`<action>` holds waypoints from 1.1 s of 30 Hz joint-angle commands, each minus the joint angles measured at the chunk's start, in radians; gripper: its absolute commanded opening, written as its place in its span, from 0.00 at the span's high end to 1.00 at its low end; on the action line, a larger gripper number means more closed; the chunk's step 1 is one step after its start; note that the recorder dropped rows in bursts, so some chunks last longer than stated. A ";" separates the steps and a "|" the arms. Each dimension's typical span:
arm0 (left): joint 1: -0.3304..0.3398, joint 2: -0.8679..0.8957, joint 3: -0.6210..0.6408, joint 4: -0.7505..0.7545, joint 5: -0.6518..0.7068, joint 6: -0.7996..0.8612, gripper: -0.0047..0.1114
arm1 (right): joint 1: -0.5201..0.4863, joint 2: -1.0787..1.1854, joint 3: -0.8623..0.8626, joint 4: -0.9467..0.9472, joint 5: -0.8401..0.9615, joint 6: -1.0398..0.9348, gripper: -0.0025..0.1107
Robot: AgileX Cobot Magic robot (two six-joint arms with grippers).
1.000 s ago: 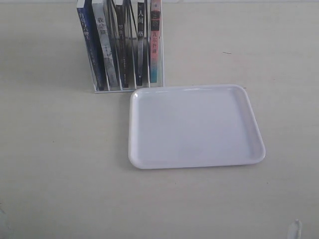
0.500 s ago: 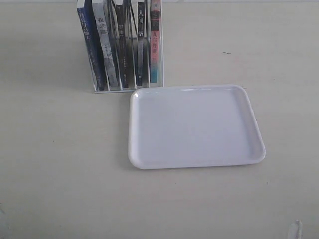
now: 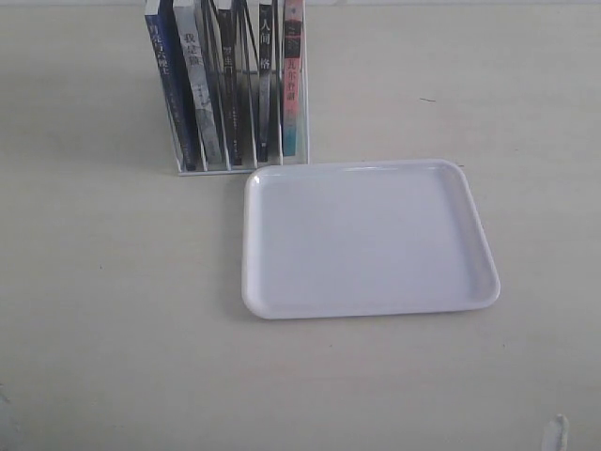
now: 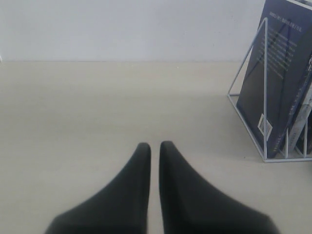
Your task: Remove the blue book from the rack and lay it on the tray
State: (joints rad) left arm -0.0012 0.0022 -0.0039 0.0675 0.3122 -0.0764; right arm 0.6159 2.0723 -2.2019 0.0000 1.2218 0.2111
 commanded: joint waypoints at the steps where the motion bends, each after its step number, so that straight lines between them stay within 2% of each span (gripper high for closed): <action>1: -0.010 -0.002 0.004 0.002 -0.006 0.002 0.91 | -0.006 0.008 -0.007 0.000 -0.001 0.022 0.58; 30: -0.010 -0.002 0.004 0.002 -0.006 0.002 0.91 | -0.006 0.123 -0.007 0.012 -0.001 0.123 0.58; 31: -0.010 -0.002 0.004 0.002 -0.006 0.002 0.91 | -0.006 0.123 -0.007 0.012 -0.001 0.128 0.61; 33: -0.010 -0.002 0.004 0.002 -0.006 0.002 0.91 | -0.006 0.123 -0.007 0.012 -0.001 0.128 0.78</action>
State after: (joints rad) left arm -0.0012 0.0022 -0.0039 0.0675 0.3122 -0.0764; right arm 0.6159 2.1992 -2.2019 0.0176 1.2218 0.3340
